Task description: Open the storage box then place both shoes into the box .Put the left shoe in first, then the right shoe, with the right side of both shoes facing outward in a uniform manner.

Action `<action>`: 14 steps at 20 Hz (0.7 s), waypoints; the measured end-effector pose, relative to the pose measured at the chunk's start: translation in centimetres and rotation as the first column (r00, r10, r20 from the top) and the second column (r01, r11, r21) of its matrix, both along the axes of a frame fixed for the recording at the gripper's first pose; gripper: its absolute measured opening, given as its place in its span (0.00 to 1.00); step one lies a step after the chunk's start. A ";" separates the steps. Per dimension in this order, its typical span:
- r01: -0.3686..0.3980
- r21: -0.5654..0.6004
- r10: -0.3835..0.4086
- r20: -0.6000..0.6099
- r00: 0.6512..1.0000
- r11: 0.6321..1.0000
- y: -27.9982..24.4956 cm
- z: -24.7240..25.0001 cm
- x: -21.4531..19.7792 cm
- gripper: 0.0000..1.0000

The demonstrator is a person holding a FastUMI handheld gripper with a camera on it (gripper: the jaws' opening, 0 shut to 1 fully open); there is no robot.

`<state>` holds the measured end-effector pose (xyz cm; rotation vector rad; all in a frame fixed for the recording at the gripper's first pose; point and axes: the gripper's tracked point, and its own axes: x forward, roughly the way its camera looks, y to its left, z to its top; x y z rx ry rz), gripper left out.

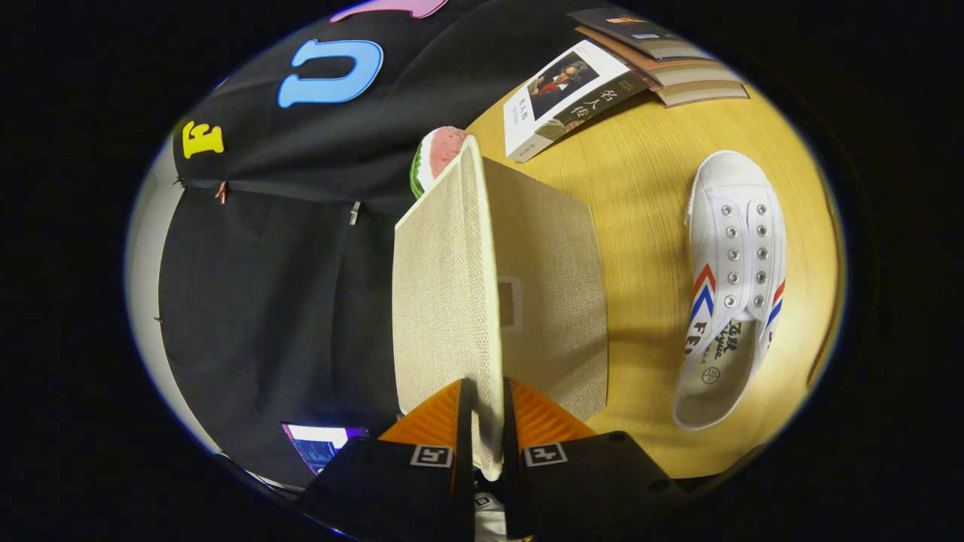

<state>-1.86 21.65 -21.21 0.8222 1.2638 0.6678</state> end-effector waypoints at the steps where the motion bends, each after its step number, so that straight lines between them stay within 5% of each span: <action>1: -0.007 -0.019 0.008 0.018 1.000 1.000 -0.1 0.1 0.1 0.12; 3: -0.017 -0.073 0.022 0.062 0.998 0.997 -0.3 0.3 0.1 0.06; 14: 0.069 -0.217 -0.038 0.147 0.988 0.974 0.3 3.0 0.5 0.05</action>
